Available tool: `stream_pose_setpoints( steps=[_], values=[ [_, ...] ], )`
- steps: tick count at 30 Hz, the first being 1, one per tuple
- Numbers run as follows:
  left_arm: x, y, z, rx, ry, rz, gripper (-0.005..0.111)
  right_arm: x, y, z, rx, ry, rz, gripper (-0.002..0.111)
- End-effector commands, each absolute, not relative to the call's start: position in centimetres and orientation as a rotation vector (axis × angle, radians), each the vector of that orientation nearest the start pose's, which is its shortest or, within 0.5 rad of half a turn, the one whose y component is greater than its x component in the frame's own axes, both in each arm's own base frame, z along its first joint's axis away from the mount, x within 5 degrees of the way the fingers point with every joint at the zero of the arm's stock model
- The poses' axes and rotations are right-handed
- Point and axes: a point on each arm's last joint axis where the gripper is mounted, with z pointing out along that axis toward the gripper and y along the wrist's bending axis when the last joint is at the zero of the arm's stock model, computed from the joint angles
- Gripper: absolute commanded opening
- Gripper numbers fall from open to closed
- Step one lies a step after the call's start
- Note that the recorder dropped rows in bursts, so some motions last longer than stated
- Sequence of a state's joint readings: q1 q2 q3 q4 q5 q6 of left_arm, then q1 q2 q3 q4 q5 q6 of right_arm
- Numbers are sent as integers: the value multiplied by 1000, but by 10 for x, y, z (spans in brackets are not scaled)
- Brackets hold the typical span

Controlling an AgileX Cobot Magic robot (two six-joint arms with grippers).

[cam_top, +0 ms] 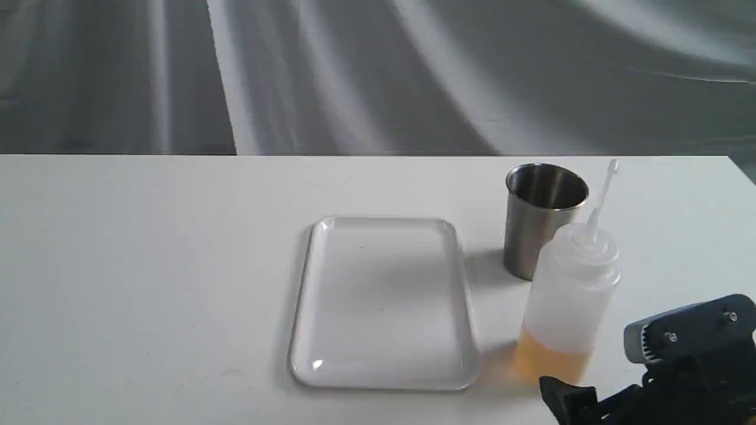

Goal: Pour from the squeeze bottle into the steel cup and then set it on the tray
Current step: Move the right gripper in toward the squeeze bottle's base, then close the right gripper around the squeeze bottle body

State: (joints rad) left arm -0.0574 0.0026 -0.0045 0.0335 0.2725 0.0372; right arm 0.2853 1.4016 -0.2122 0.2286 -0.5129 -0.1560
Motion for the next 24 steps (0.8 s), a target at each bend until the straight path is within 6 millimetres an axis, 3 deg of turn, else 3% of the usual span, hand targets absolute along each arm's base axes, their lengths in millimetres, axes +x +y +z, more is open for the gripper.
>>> stream_pose_setpoints(
  steps=[1,24],
  values=[
    [55,-3,189,108,1746,11,0,195,45,141,-188,2138,58,94],
    [55,-3,189,108,1746,11,0,229,49,128,-110,2122,20,93]
  ],
)
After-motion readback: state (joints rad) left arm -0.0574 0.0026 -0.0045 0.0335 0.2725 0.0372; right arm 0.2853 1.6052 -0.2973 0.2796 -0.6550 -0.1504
